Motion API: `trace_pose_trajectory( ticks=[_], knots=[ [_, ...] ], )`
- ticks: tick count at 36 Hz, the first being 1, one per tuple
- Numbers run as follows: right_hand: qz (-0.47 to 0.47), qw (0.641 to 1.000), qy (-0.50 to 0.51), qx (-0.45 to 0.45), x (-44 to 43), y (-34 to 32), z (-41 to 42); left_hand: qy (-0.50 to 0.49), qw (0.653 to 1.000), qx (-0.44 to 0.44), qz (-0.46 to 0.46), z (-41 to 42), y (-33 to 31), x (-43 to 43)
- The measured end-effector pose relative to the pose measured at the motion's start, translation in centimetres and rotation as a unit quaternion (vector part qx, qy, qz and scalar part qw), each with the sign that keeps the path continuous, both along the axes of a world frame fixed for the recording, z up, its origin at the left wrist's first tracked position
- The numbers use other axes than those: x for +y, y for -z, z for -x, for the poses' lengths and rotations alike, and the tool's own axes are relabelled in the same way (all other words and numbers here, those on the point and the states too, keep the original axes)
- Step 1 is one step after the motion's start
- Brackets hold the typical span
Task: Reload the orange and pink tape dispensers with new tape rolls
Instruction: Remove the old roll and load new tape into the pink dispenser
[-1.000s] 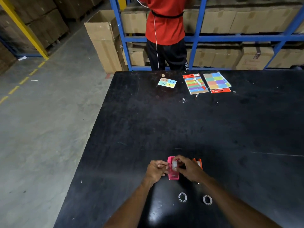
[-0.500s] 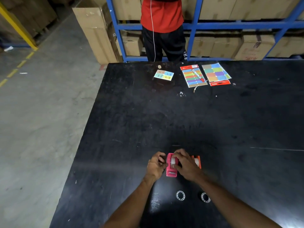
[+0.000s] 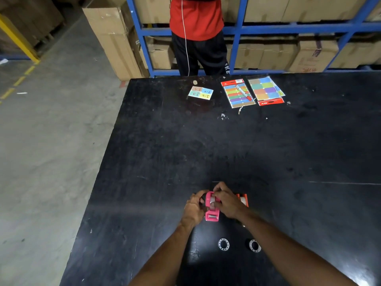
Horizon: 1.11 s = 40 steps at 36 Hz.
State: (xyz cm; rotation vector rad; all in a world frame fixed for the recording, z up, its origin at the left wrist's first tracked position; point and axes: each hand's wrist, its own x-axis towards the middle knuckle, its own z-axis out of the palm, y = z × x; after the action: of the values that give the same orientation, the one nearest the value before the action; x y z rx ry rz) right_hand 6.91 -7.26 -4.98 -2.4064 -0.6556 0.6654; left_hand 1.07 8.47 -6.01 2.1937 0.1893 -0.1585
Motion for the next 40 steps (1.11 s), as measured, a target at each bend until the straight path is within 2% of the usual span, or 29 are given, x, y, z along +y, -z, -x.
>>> trace_pose_trajectory(
  ticks=[1,2,3,5,7,9,12,14,17,19,23,25,27,28,29,31,34,36,40],
  knots=[
    [-0.009,1.000,0.007,0.002,-0.1,-0.1,-0.1,0.030,0.999,0.008,-0.014,0.1,-0.2,-0.1],
    [-0.021,1.000,0.019,-0.002,-0.2,-0.3,-0.2,0.030,0.998,0.048,-0.008,0.1,-0.8,-0.1],
    [-0.032,0.999,0.030,-0.011,-0.2,-0.4,-0.3,0.016,0.999,0.052,0.003,0.1,-0.5,0.0],
    [-0.049,0.998,0.034,-0.028,-0.4,-0.8,-0.3,-0.018,1.000,0.016,0.015,0.5,-0.7,0.0],
    [-0.057,0.998,0.022,-0.034,-0.5,-0.7,0.0,-0.003,0.999,0.023,0.022,0.6,-1.4,-0.1],
    [-0.050,0.998,0.016,-0.037,-0.6,-0.4,0.4,-0.036,0.998,0.008,0.041,0.8,-0.8,0.2],
    [-0.047,0.995,0.018,-0.081,-0.8,0.0,1.0,-0.039,0.997,0.010,0.062,1.0,-0.7,0.0],
    [-0.022,0.993,0.007,-0.120,-0.8,-0.2,1.4,-0.032,0.999,0.015,0.038,0.9,-0.6,0.0],
    [0.043,0.985,-0.028,-0.163,-1.1,-0.6,1.8,-0.062,0.994,0.022,0.083,1.1,-1.6,-0.2],
    [0.065,0.980,-0.044,-0.184,-1.4,-0.7,1.8,-0.067,0.985,0.033,0.155,1.2,-2.3,-0.3],
    [0.097,0.974,-0.079,-0.190,-1.3,-1.0,1.6,-0.072,0.977,0.076,0.188,1.0,-2.3,-0.4],
    [0.107,0.972,-0.079,-0.194,-1.0,-1.3,1.6,-0.103,0.983,0.080,0.131,0.9,-1.9,0.0],
    [0.111,0.968,-0.072,-0.212,-0.7,-1.5,1.7,-0.073,0.990,0.070,0.100,1.0,-0.9,0.4],
    [0.112,0.966,-0.068,-0.222,-0.6,-1.5,1.7,-0.056,0.988,0.092,0.114,1.0,-0.9,0.3],
    [0.110,0.965,-0.063,-0.229,-0.6,-1.5,1.8,-0.049,0.986,0.124,0.098,0.9,-0.7,0.5],
    [0.100,0.963,-0.055,-0.243,-0.7,-1.4,1.9,-0.031,0.990,0.132,0.043,0.7,0.0,0.8],
    [0.105,0.958,-0.051,-0.262,-0.6,-1.5,1.9,-0.025,0.992,0.099,0.079,0.7,-0.2,0.7],
    [0.108,0.955,-0.051,-0.272,-0.5,-1.6,1.8,-0.031,0.995,0.078,0.057,0.5,0.3,0.9],
    [0.089,0.955,-0.047,-0.279,-0.6,-2.0,2.0,-0.016,0.989,0.141,0.047,0.4,1.5,0.9]
  ],
)
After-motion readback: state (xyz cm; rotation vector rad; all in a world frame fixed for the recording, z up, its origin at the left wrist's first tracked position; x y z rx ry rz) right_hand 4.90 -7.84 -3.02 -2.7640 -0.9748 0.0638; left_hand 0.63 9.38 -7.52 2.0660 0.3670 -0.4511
